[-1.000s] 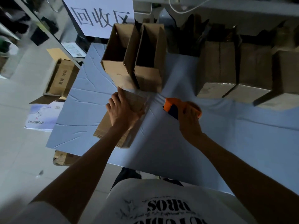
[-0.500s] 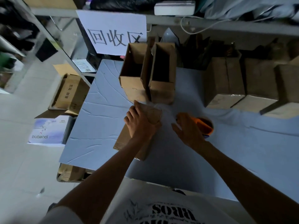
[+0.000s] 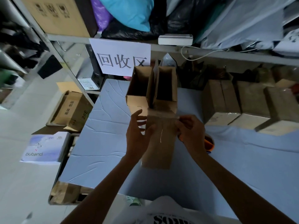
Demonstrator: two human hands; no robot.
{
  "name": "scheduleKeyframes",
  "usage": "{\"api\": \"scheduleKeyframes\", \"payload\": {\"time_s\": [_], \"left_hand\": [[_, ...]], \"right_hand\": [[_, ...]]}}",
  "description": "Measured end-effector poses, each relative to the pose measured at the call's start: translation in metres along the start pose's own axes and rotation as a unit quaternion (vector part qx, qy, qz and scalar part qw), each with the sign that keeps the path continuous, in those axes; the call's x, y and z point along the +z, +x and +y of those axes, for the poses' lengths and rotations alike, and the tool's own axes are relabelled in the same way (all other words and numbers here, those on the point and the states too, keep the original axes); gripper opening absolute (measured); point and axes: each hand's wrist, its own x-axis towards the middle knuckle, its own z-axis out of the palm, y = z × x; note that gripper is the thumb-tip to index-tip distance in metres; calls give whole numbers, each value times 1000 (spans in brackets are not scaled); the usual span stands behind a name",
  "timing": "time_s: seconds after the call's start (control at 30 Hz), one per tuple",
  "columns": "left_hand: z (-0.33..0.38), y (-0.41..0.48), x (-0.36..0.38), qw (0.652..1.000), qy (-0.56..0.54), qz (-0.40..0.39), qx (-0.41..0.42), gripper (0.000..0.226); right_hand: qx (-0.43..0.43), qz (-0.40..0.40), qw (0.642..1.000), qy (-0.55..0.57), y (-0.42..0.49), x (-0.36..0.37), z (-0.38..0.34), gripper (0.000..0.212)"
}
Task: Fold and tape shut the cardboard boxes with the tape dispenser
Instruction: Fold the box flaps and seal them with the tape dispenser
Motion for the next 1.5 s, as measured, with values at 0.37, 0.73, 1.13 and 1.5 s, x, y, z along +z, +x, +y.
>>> {"api": "scheduleKeyframes", "payload": {"time_s": [0.37, 0.73, 1.13, 1.5], "left_hand": [[-2, -9, -7, 998, 3, -5, 58, 22], [-4, 2, -12, 988, 69, -41, 129, 18], [0, 13, -9, 987, 63, -80, 122, 23], [-1, 16, -9, 989, 60, -57, 126, 8]], "right_hand": [[-101, -44, 989, -97, -9, -10, 6, 18], [-152, -88, 972, -157, 1, -22, 8, 14], [-152, -103, 972, -148, 7, -17, 5, 15], [-147, -101, 972, -155, 11, -19, 8, 12]]}}
